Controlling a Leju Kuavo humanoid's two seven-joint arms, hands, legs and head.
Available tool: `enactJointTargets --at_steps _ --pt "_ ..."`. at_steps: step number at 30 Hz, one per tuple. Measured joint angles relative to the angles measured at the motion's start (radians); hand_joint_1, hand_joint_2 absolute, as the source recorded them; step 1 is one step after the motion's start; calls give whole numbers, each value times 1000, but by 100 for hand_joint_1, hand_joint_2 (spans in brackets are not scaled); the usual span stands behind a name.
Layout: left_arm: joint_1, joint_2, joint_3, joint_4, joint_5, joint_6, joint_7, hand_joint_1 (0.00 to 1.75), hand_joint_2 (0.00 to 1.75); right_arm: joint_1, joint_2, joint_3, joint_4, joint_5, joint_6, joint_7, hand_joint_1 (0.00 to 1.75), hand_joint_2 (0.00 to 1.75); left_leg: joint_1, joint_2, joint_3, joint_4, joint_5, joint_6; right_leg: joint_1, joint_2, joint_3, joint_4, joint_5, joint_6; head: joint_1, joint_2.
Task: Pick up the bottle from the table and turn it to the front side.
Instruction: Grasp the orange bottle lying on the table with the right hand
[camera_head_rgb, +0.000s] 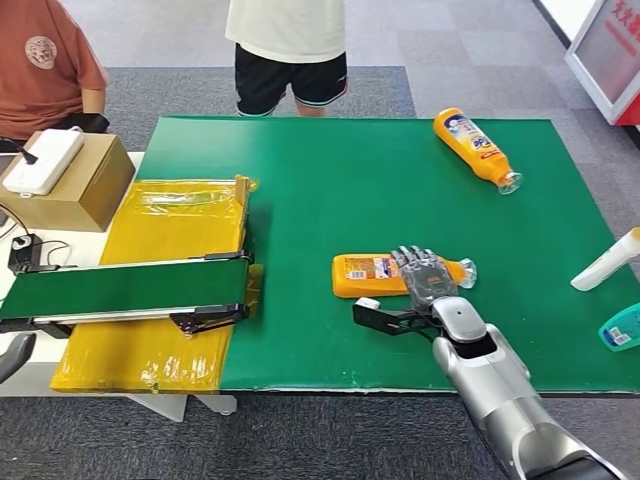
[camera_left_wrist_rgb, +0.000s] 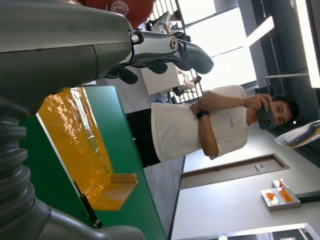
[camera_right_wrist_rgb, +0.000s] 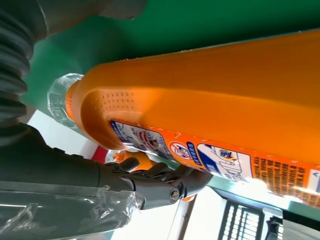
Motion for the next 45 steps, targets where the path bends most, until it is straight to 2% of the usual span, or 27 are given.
enactJointTargets --at_steps 16,17,18,20,21,22,41,45 --pt "12 8 -28 0 -1 4 -12 0 175 -55 18 45 90 5 -10 -11 0 175 1 5 11 0 0 -1 1 4 9 0 2 -3 0 0" --pt "12 8 -28 0 -1 4 -12 0 175 -56 18 47 92 5 -10 -11 15 175 1 5 11 0 0 -1 1 4 9 0 2 -3 0 0" --pt "12 8 -28 0 -1 4 -13 0 175 -57 18 48 94 5 -10 -12 51 175 1 5 11 0 0 -2 1 5 9 0 2 -3 0 0" --pt "13 8 -28 0 -1 5 -14 0 175 -61 18 52 101 4 -13 -16 138 175 1 6 11 0 0 -2 1 5 9 0 2 -3 0 0" --pt "13 8 -28 0 -1 6 -14 0 175 -63 19 55 106 2 -15 -18 167 175 1 6 11 0 0 -2 1 5 9 0 2 -3 0 0" --pt "13 9 -28 0 -1 6 -14 0 175 -64 20 57 111 0 -18 -21 174 175 1 6 11 0 0 -2 1 5 9 0 2 -3 0 0" --pt "19 24 -34 0 7 10 -32 0 175 -98 26 120 160 -58 -42 -44 175 175 1 5 11 0 -4 -1 2 5 9 0 -3 -3 0 0" --pt "21 24 -34 0 18 12 -28 0 175 -96 26 123 155 -150 -40 -78 175 175 1 5 10 0 -4 -1 2 5 9 0 -3 -3 0 0"
